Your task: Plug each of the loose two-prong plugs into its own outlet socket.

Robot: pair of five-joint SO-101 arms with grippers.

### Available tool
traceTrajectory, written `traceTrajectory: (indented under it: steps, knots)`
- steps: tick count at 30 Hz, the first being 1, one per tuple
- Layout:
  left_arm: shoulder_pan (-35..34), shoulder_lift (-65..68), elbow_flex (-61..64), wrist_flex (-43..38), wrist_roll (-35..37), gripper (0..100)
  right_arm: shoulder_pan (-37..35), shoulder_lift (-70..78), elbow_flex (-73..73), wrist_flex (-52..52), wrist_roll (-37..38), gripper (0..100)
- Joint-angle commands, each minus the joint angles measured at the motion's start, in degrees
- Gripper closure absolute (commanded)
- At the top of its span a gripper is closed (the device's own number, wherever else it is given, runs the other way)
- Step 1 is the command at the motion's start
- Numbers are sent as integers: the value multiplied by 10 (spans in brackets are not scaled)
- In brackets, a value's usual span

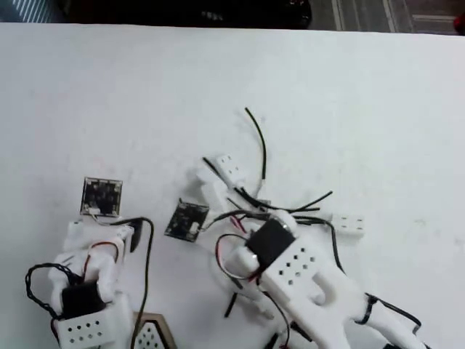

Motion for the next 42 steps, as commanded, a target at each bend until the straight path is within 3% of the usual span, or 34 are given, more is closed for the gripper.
traceTrajectory:
  steps: [1,8,23,26,27,32,37,42]
  knots:
    - [-4,-6,-12,-4,-5,706,-18,18,0,-22,3,851]
    - [-4,-6,-12,-4,-5,706,-76,57,48,-86,3,851]
    - [-4,-6,-12,-4,-6,706,-75,80,202,-286,3,854]
    - [-4,-6,-12,-4,-6,706,-61,80,209,-307,3,954]
    - [-4,-6,-12,-4,-6,706,-52,78,209,-308,4,993]
    - [-4,-6,-11,-4,-6,706,19,76,202,-302,7,981]
    - [-4,-6,-11,-4,-6,706,88,76,130,-218,8,981]
    - [-4,-6,-11,-4,-6,706,95,76,57,-126,8,981]
